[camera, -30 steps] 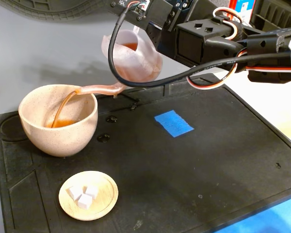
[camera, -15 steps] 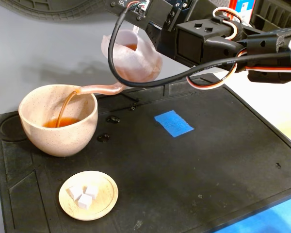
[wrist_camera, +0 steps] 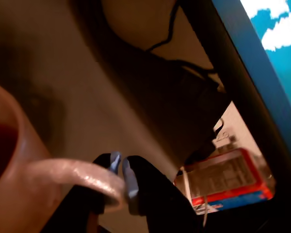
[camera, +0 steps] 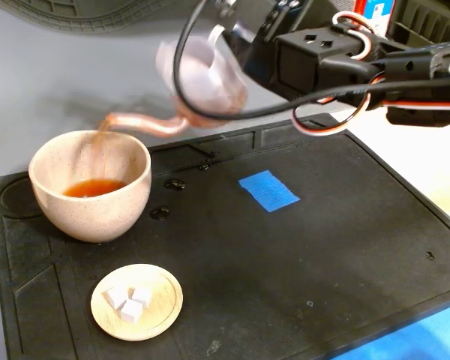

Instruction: Pick up a kettle and pour liquid into a cup.

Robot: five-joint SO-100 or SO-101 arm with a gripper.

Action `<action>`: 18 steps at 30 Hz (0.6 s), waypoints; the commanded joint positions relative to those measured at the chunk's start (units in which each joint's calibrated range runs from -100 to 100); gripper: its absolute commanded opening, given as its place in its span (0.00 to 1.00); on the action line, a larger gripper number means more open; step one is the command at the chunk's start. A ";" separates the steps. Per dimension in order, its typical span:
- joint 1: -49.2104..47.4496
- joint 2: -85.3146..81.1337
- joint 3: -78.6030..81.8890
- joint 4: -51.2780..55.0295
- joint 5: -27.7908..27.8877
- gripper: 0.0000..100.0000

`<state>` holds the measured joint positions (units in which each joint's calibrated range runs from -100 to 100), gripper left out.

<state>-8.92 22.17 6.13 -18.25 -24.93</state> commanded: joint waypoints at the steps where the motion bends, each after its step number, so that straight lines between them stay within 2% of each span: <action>1: 1.27 -1.61 -4.14 -0.21 -3.69 0.01; 3: 1.50 -1.61 -4.14 -0.21 -7.05 0.01; 6: 3.10 -1.36 -3.96 -0.21 -7.52 0.01; 8: 3.10 -1.44 -2.87 -0.21 -10.67 0.01; 18: 4.54 -1.95 8.48 -1.08 -11.36 0.01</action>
<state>-4.76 22.17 14.31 -18.25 -35.78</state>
